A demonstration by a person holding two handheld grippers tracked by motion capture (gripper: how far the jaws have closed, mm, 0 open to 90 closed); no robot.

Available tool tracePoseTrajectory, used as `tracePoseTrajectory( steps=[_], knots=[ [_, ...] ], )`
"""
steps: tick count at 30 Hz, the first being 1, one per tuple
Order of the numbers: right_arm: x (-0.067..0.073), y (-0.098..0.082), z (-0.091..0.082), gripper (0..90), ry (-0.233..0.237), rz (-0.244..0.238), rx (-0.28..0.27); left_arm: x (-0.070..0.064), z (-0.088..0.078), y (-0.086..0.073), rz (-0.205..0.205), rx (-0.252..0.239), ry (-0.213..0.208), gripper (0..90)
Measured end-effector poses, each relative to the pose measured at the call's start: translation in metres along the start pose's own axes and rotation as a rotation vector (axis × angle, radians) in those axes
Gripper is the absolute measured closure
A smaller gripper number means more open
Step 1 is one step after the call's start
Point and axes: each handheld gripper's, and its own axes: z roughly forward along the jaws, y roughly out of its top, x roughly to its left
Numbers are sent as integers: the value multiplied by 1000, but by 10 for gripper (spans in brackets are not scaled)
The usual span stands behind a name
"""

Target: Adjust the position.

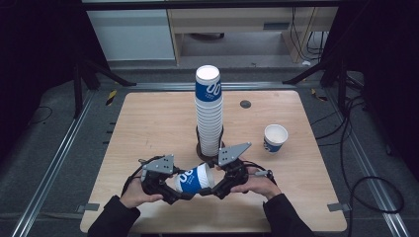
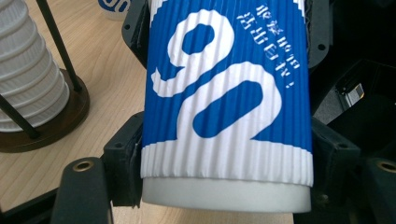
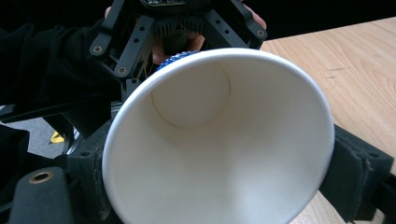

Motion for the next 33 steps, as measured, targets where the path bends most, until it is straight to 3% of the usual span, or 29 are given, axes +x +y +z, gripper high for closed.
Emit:
tracePoseTrajectory(
  steps=[6,9,13,15,19,26,33],
  knots=[
    [1,1,-1,151,-11,-9,14,1,1,0,-8,11,6,257],
    [1,3,-3,153,-20,-18,29,1,1,0,-9,38,22,205],
    [0,4,-7,152,-45,-19,59,3,1,-2,-13,99,47,158],
    [-1,3,-7,152,-66,-26,89,4,3,-3,-12,135,74,147],
    [-2,1,1,150,-94,-37,162,5,10,-5,-10,215,85,141],
    [2,-2,21,150,-70,-60,249,3,25,-9,3,313,66,155],
    [5,-2,28,150,-40,-74,278,0,31,-10,10,351,48,231]
  ],
)
